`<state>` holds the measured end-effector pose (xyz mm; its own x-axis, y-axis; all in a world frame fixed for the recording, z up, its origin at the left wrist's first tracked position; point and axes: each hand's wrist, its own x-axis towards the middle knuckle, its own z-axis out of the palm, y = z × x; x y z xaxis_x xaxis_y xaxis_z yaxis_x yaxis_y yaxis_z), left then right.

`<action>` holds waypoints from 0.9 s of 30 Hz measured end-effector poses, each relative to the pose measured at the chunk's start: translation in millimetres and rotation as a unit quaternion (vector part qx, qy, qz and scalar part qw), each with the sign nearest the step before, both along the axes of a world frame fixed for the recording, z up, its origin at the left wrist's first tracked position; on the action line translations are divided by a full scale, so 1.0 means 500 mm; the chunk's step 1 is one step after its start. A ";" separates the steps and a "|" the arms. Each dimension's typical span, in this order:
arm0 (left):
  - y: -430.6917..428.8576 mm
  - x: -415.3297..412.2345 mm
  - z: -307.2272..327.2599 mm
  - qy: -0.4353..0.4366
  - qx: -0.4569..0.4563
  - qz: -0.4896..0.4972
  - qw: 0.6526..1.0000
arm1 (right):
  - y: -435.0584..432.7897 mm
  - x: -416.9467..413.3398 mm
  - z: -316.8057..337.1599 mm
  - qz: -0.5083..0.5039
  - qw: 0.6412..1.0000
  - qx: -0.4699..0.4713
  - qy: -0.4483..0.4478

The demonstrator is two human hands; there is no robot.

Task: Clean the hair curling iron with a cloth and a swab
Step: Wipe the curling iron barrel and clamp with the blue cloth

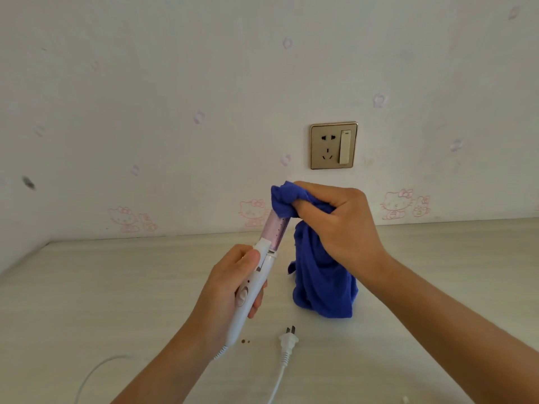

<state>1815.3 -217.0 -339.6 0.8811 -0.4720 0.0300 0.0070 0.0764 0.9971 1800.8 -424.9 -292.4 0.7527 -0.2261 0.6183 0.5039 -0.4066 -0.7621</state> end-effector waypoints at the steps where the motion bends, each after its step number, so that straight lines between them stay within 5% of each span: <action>1: -0.001 0.000 -0.002 -0.002 -0.001 0.004 1.000 | 0.005 -0.001 -0.005 0.020 1.000 -0.014 0.017; 6: -0.003 0.000 -0.013 0.027 -0.017 0.007 0.999 | 0.042 -0.002 -0.038 0.101 0.988 -0.099 0.068; 11: -0.008 -0.010 -0.022 -0.020 -0.018 -0.026 0.999 | -0.005 0.014 -0.016 -0.012 1.000 0.005 0.004; 16: -0.014 -0.018 -0.037 -0.037 -0.030 -0.048 0.998 | -0.039 0.024 -0.006 -0.017 0.996 0.084 0.001; 22: -0.012 -0.011 -0.047 -0.047 -0.027 -0.038 0.998 | -0.021 0.019 -0.019 0.074 0.993 -0.046 0.074; 27: -0.006 0.000 -0.057 -0.014 -0.061 -0.026 0.998 | 0.004 0.011 -0.030 0.143 0.979 -0.057 0.130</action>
<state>1815.3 -220.0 -368.3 0.8532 -0.5087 0.1151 -0.0145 0.1975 0.9802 1806.1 -422.8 -307.3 0.9102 0.0771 0.4069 0.4054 -0.3667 -0.8374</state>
